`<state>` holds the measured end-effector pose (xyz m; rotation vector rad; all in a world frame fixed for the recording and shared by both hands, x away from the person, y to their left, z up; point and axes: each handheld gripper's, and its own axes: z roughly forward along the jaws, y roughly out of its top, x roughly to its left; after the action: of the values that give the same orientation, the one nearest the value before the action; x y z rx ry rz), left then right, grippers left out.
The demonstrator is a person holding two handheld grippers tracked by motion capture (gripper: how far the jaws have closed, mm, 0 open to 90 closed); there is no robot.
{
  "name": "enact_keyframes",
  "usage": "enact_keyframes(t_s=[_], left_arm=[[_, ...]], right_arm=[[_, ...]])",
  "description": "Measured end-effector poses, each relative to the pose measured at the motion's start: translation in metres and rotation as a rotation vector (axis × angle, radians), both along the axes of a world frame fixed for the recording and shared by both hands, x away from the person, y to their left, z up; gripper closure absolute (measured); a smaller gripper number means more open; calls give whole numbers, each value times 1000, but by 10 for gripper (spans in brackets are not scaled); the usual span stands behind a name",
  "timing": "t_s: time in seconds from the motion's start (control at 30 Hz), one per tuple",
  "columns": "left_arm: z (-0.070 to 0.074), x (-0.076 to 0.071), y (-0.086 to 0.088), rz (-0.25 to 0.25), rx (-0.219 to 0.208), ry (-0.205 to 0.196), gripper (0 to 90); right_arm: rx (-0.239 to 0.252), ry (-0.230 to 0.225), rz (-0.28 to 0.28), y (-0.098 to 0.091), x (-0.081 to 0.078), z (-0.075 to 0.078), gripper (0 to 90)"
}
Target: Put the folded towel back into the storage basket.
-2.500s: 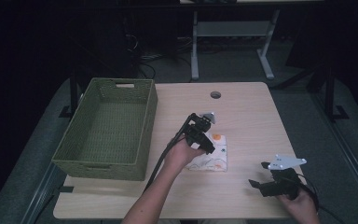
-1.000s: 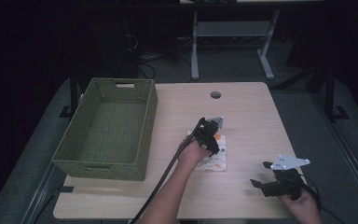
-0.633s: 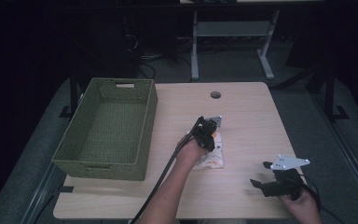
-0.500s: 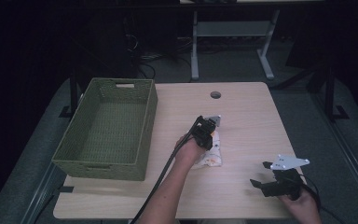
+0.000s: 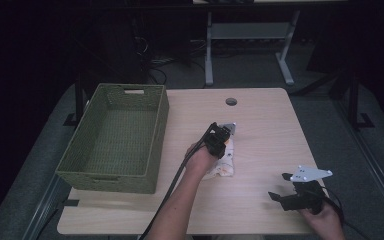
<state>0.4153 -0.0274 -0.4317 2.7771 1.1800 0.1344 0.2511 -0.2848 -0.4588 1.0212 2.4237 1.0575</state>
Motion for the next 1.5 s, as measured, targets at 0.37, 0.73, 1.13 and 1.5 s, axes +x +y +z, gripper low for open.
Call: enact_keyframes(t_s=[0.37, 0.73, 1.13, 1.5], left_arm=[[26, -1, 17, 10, -7, -6, 798], [65, -6, 32, 11, -20, -3, 798], [107, -8, 54, 30, -12, -34, 798], [127, -9, 77, 60, -8, -37, 798]], right_arm=[[-4, 1, -1, 1, 1, 0, 161], [-10, -2, -1, 3, 1, 0, 161], [-3, 2, -7, 4, 1, 1, 160], [-10, 1, -7, 4, 2, 0, 160]])
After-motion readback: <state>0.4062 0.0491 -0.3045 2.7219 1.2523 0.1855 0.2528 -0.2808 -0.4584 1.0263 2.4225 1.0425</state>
